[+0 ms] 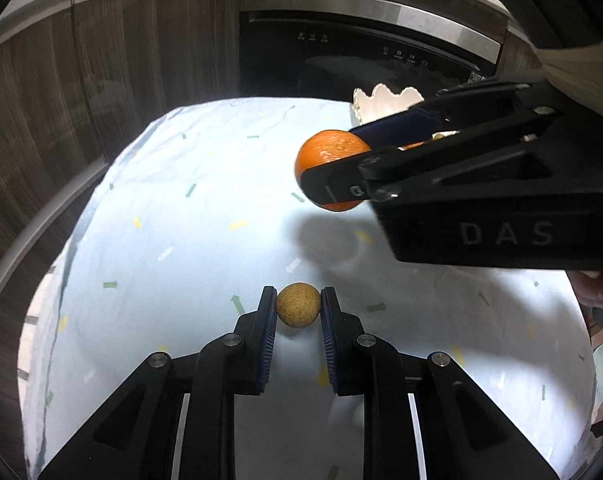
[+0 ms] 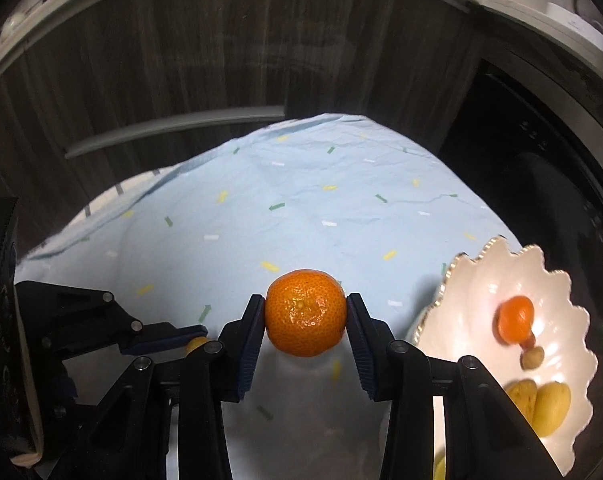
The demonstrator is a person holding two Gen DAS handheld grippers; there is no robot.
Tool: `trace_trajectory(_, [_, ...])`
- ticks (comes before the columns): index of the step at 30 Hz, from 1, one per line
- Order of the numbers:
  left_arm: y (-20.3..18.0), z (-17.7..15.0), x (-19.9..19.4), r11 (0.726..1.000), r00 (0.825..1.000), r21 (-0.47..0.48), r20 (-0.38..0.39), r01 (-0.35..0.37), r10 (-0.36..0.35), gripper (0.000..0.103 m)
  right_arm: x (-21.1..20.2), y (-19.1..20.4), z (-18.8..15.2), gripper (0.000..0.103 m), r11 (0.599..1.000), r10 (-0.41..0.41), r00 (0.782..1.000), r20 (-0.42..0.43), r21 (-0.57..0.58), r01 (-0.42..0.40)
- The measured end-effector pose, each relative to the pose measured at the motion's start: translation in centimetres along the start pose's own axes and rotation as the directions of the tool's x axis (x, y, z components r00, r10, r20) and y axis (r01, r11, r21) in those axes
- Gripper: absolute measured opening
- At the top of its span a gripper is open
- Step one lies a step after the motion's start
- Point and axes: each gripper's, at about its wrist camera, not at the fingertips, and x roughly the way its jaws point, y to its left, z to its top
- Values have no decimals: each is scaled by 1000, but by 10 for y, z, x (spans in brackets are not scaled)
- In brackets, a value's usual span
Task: Organize fruits
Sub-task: 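Lift and carry the longan and tangerine over the bowl with both tools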
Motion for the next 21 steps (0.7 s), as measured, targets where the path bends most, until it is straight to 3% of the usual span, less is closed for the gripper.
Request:
trace_trajectory(13, [-12, 14, -47, 999, 997, 54, 78, -2, -3, 22, -65, -5, -25, 41, 982, -89, 993, 83, 176, 73])
trace_trajectory(21, [-29, 29, -66, 996, 994, 94, 109, 3, -14, 22, -106, -14, -48, 42, 945, -183, 974, 131, 298, 137])
